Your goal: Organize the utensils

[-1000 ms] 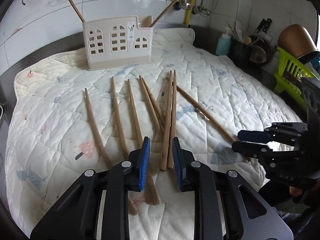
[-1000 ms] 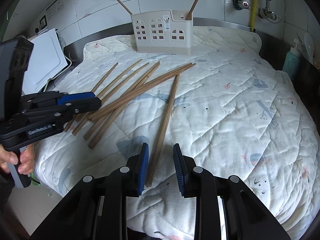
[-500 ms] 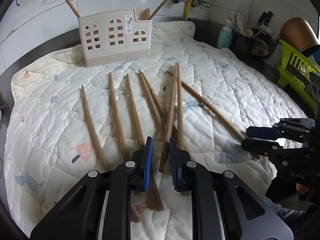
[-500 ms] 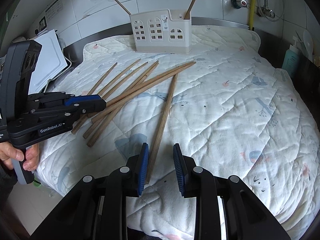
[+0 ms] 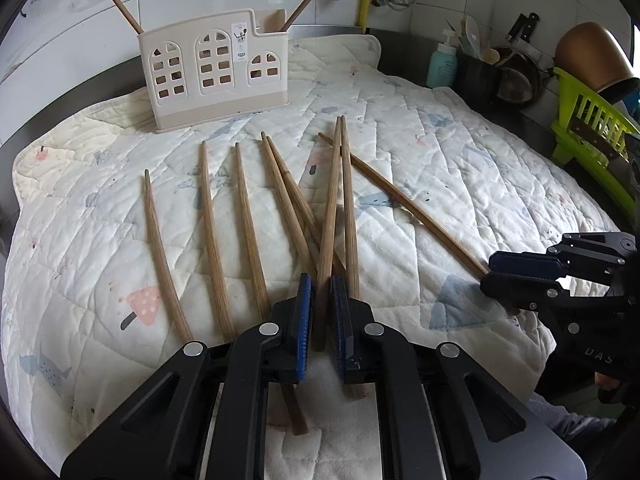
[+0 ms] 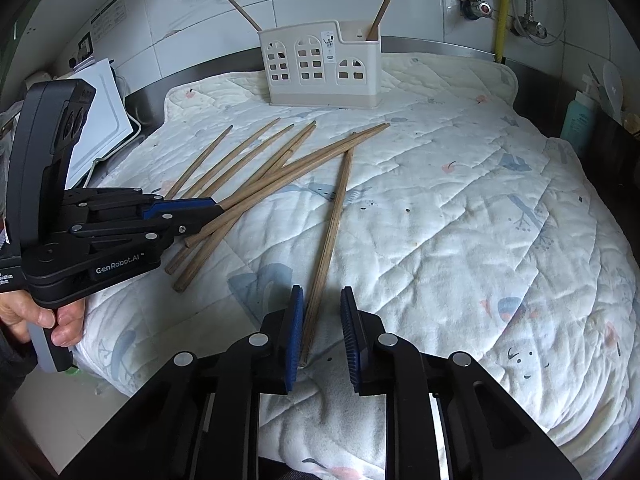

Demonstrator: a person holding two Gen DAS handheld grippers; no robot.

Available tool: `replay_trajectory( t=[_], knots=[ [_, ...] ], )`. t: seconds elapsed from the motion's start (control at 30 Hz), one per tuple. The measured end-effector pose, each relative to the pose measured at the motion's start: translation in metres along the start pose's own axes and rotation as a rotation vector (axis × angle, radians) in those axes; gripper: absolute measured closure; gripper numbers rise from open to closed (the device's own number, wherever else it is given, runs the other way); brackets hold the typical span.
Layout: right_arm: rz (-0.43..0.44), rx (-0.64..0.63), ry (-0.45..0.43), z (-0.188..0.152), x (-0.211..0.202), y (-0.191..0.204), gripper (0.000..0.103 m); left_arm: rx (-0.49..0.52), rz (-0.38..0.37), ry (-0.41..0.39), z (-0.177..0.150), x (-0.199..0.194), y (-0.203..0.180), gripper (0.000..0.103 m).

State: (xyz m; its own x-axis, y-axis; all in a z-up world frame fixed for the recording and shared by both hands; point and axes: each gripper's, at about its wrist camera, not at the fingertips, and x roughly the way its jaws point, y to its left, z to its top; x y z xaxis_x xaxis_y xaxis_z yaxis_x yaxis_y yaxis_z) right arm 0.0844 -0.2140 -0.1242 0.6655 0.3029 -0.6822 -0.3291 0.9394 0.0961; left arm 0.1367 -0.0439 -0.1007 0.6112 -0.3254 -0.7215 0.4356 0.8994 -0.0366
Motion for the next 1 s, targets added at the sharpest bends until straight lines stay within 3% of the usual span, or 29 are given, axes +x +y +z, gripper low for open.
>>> replay_trajectory(
  t=[0.27,0.37,0.6,1.0],
  knots=[
    [-0.015,0.001,-0.017,0.000,0.003,0.002,0.085,-0.013,-0.001,0.011,0.001,0.002,0.000,0.093],
    [-0.017,-0.005,-0.015,0.001,0.002,0.002,0.094,-0.016,0.001,0.009,0.002,0.002,0.001,0.094],
    [-0.035,-0.014,-0.050,0.008,-0.012,-0.004,0.095,-0.046,0.017,-0.006,0.003,-0.003,0.009,0.095],
    [-0.041,-0.063,-0.216,0.053,-0.065,-0.013,0.096,-0.110,-0.013,-0.083,0.012,-0.028,0.022,0.096]
  ],
)
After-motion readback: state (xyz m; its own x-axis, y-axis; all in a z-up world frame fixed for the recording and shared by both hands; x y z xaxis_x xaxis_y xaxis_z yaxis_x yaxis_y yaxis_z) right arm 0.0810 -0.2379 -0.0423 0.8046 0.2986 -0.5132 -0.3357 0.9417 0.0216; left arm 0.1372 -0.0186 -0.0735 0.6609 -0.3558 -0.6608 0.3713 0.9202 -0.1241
